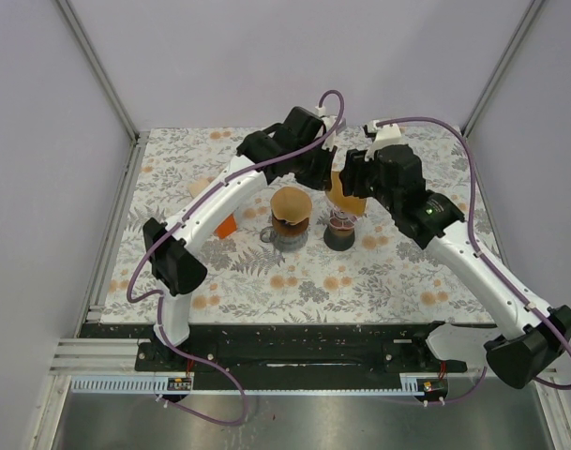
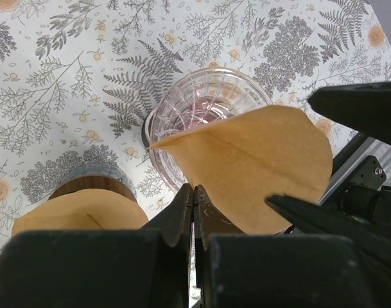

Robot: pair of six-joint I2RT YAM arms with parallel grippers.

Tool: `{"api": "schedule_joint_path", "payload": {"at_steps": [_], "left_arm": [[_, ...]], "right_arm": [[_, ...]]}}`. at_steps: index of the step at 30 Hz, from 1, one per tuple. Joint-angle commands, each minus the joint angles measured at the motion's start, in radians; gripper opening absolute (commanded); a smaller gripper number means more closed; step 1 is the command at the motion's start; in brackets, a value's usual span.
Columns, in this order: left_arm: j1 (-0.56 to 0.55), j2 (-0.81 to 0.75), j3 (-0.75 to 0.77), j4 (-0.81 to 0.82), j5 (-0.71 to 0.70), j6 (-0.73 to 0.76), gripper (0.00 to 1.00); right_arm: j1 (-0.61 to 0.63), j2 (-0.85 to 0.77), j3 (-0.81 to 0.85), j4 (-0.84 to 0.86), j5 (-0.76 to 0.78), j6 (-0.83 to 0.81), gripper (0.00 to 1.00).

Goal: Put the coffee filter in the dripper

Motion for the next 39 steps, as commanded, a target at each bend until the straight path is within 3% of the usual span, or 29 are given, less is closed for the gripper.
{"api": "schedule_joint_path", "payload": {"at_steps": [1,2,11,14,20,28,39], "left_arm": [[0.000,-0.002,0.063,0.011,-0.039,0.016,0.00],[0.000,-0.002,0.063,0.011,-0.041,0.014,0.00],[0.000,0.014,0.066,0.008,-0.022,0.002,0.00],[0.000,0.015,0.065,0.010,-0.013,0.000,0.00],[0.000,0.011,0.060,0.010,-0.007,0.000,0.00],[0.003,0.014,0.085,0.019,0.028,-0.001,0.00],[0.050,-0.032,0.122,0.001,0.074,0.039,0.60]], "right_arm": [[-0.002,-0.040,0.082,-0.011,-0.096,-0.056,0.59],[0.000,-0.047,0.082,-0.012,-0.111,-0.061,0.58],[-0.002,-0.018,0.029,-0.049,-0.281,0.005,0.01],[-0.002,0.037,0.048,-0.092,-0.275,0.020,0.00],[-0.002,0.106,0.079,-0.166,-0.079,0.026,0.00],[-0.002,0.215,0.121,-0.245,-0.057,0.014,0.00],[-0.005,0.276,0.175,-0.305,-0.039,0.025,0.00]]}}
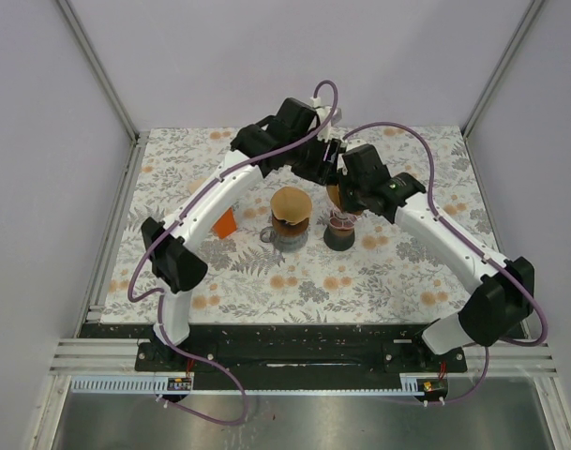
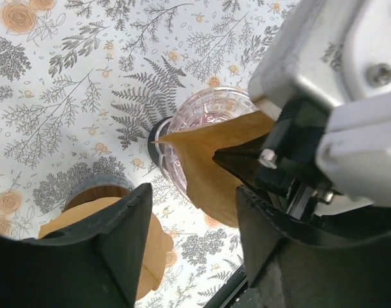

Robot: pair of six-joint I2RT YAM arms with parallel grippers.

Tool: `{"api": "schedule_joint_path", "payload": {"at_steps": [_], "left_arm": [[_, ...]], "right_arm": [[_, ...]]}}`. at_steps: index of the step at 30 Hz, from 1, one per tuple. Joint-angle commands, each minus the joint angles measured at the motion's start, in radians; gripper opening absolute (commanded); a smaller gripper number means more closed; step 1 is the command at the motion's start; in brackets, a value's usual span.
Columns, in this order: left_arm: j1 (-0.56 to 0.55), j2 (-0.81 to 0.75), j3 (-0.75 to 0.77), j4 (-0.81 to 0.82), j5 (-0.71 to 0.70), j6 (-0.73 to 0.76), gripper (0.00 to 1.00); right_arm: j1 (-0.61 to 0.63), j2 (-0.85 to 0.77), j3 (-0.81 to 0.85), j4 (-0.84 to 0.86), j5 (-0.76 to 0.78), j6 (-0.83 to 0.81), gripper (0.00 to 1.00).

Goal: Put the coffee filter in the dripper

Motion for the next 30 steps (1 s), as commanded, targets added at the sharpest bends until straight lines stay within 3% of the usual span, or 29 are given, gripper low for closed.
{"api": "schedule_joint_path", "payload": {"at_steps": [1,4,11,23,30], "left_arm": [[0.027,-0.051,0.067,-0.002,0.030,0.030,0.66],[0.062,-0.080,0.073,-0.019,0.033,0.044,0.80],[0.188,-0.228,-0.063,-0.037,0.073,0.140,0.87],[0.504,-0.456,-0.339,-0.008,0.065,0.229,0.90],[0.548,-0.490,-0.392,-0.001,0.085,0.237,0.90]], "right_arm": [[-0.003,0.029,0.079,-0.035,0.009,0.004,0.00],[-0.004,0.044,0.100,-0.052,0.014,0.004,0.00],[-0.007,0.115,0.165,-0.129,-0.003,-0.020,0.00],[-0.009,0.234,0.242,-0.218,-0.054,-0.023,0.00],[-0.022,0.265,0.237,-0.216,-0.072,-0.022,0.00]]}}
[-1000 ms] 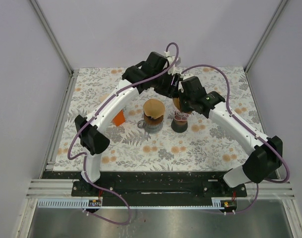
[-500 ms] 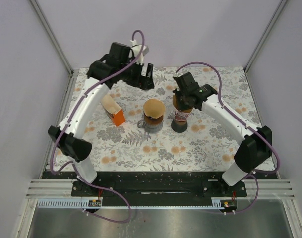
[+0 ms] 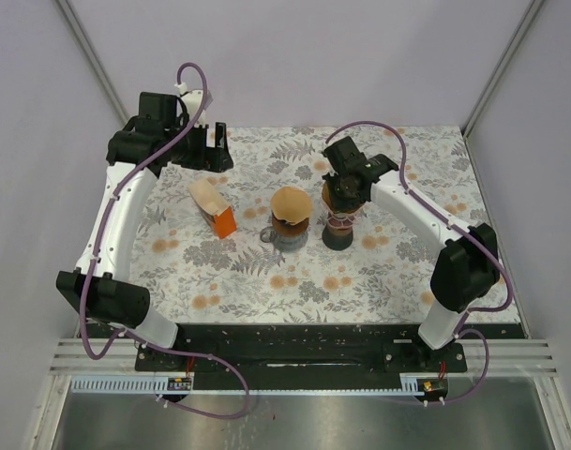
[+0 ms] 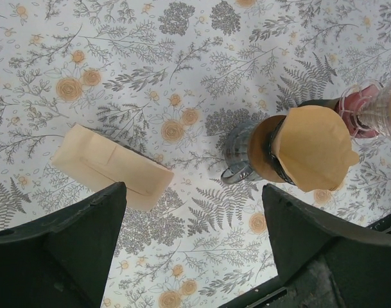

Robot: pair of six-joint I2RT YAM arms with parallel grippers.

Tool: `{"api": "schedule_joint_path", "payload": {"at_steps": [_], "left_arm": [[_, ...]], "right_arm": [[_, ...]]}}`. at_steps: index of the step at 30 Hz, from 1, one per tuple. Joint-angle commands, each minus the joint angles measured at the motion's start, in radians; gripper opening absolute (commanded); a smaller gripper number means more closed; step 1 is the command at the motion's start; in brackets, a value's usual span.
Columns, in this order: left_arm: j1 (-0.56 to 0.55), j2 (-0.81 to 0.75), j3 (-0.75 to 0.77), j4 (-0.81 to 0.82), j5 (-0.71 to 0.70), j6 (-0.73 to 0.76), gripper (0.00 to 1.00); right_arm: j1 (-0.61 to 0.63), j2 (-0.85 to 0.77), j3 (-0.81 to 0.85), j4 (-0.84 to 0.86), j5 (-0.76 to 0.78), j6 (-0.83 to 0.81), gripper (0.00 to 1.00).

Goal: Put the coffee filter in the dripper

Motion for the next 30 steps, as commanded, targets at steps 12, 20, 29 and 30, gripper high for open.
{"api": "schedule_joint_path", "payload": {"at_steps": [12,20,29,30], "left_arm": [[-0.004,-0.030,-0.007,0.040,0.115,0.020,0.89],[-0.294,0.111,0.012,0.169,0.206,-0.163,0.78],[-0.385,0.315,0.081,0.292,0.248,-0.370,0.71],[-0.386,0.329,0.093,0.296,0.237,-0.378,0.69]], "right_arm": [[-0.057,0.050,-0.022,0.024,-0.054,-0.015,0.00],[-0.057,0.042,-0.006,0.029,-0.074,-0.023,0.00],[-0.057,0.018,-0.043,0.056,-0.102,-0.016,0.00],[-0.057,0.016,-0.045,0.060,-0.105,-0.015,0.00]]}}
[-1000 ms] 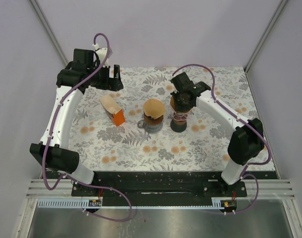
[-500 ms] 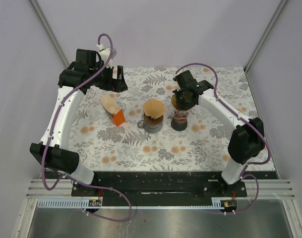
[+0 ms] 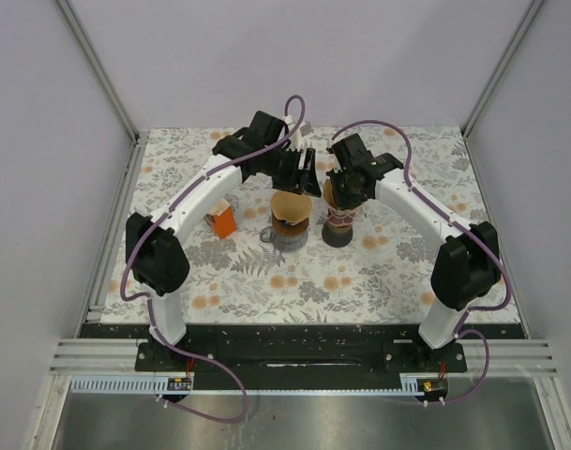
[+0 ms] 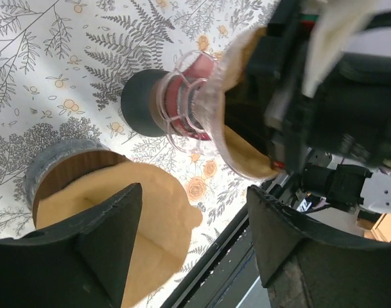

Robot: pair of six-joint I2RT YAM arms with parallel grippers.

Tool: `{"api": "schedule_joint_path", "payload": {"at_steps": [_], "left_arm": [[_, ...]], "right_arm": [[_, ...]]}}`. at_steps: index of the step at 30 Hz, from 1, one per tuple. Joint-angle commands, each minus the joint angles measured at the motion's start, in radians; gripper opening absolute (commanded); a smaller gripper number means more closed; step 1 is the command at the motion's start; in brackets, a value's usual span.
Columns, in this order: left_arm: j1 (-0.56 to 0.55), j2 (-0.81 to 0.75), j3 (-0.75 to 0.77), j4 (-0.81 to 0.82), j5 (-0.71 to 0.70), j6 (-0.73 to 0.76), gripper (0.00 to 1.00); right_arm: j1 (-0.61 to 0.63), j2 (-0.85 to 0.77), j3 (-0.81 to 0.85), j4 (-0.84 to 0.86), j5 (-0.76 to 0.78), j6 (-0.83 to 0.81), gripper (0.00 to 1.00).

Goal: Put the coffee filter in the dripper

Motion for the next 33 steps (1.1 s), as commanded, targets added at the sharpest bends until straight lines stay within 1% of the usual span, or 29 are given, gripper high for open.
{"api": "schedule_joint_path", "payload": {"at_steps": [1,3,6,12,16,20,24,25,26,33], "left_arm": [[-0.005,0.043,0.089,0.096,0.018,-0.107,0.66],[-0.013,0.074,0.124,0.096,0.010,-0.115,0.62],[-0.014,0.110,0.155,0.096,0.025,-0.136,0.59],[-0.014,0.143,0.157,0.096,0.041,-0.165,0.51],[-0.019,0.150,0.138,0.096,0.037,-0.170,0.47],[-0.028,0.153,0.125,0.096,0.033,-0.163,0.47],[-0.030,0.156,0.118,0.087,0.004,-0.153,0.38],[-0.031,0.153,0.117,0.081,-0.008,-0.140,0.33],[-0.031,0.154,0.118,0.078,-0.012,-0.138,0.31],[-0.030,0.143,0.135,0.066,-0.033,-0.112,0.30]], "right_arm": [[-0.004,0.009,-0.031,0.008,-0.025,-0.012,0.00],[-0.004,0.009,-0.032,0.008,-0.028,-0.015,0.00],[-0.004,0.003,-0.041,0.012,-0.030,-0.014,0.00],[-0.004,-0.002,-0.046,0.017,-0.033,-0.017,0.00],[-0.004,-0.006,-0.025,0.017,-0.039,-0.017,0.00],[-0.004,-0.019,-0.006,0.018,-0.037,-0.020,0.00],[-0.004,-0.034,0.020,0.017,-0.037,-0.025,0.00],[-0.005,-0.049,0.037,0.018,-0.036,-0.031,0.00],[-0.005,-0.054,0.046,0.018,-0.037,-0.035,0.00],[-0.019,-0.072,0.097,0.002,-0.037,-0.051,0.00]]}}
